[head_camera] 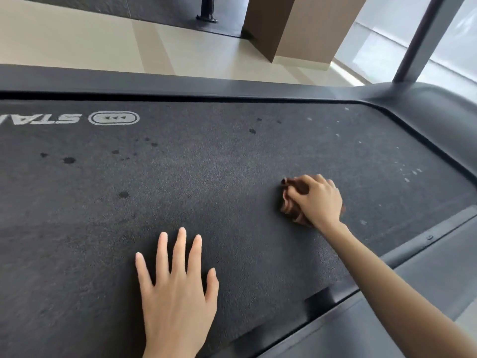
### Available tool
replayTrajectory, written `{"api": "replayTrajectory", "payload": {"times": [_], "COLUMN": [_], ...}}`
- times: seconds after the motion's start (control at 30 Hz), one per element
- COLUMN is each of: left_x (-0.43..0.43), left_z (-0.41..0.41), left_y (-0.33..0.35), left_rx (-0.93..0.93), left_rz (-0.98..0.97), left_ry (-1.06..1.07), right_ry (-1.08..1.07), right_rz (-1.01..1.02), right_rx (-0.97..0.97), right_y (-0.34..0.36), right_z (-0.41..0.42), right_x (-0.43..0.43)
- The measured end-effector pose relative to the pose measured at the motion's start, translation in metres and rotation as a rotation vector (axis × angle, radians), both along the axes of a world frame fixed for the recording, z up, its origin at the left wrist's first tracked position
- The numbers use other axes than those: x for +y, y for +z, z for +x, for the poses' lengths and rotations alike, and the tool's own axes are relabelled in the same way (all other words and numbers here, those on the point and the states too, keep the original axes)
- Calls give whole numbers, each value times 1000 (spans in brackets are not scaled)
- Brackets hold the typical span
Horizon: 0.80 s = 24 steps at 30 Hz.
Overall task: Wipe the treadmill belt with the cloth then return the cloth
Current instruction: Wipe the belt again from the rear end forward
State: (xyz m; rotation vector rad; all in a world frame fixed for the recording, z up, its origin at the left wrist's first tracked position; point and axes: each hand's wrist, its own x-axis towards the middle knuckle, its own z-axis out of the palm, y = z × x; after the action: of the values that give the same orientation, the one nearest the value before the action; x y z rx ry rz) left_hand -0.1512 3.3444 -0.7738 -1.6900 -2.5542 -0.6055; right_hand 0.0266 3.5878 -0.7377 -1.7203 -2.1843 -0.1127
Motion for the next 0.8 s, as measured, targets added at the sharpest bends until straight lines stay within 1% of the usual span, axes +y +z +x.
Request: {"api": "replayTrajectory", "payload": {"times": [0.07, 0.1, 0.17, 0.27, 0.37, 0.43, 0.5, 0.63, 0.7, 0.77, 0.8], "left_x": [1, 0, -1, -2, -4, -5, -5, -4, -4, -3, -3], "left_z": [1, 2, 2, 0, -2, -3, -3, -3, -3, -2, -1], "left_y": [0, 0, 2, 4, 4, 2, 2, 1, 1, 1, 1], "left_rx": [10, 14, 9, 12, 7, 3, -2, -11, -18, -28, -31], "left_rz": [-8, -13, -28, -43, -58, -53, -38, -14, -3, 17, 23], "left_ry": [-1, -5, -15, -25, -44, -47, -46, -46, -49, -49, -49], "right_ry": [-130, -130, -20, 202, 442, 482, 356, -79, -265, -349, -342], "right_rz": [-9, 0, 62, 146, 124, 91, 67, -42, -80, -81, -79], "right_rx": [-59, -76, -71, 7, 14, 7, -12, -33, -13, -31, -50], "right_y": [0, -1, -7, -13, -11, -12, -10, 0, 2, 2, 1], "right_z": [-15, -28, -57, -82, -66, -36, 1, 75, 89, 83, 76], "right_x": [1, -5, -29, -71, -101, -107, -94, -43, -30, -34, -41]}}
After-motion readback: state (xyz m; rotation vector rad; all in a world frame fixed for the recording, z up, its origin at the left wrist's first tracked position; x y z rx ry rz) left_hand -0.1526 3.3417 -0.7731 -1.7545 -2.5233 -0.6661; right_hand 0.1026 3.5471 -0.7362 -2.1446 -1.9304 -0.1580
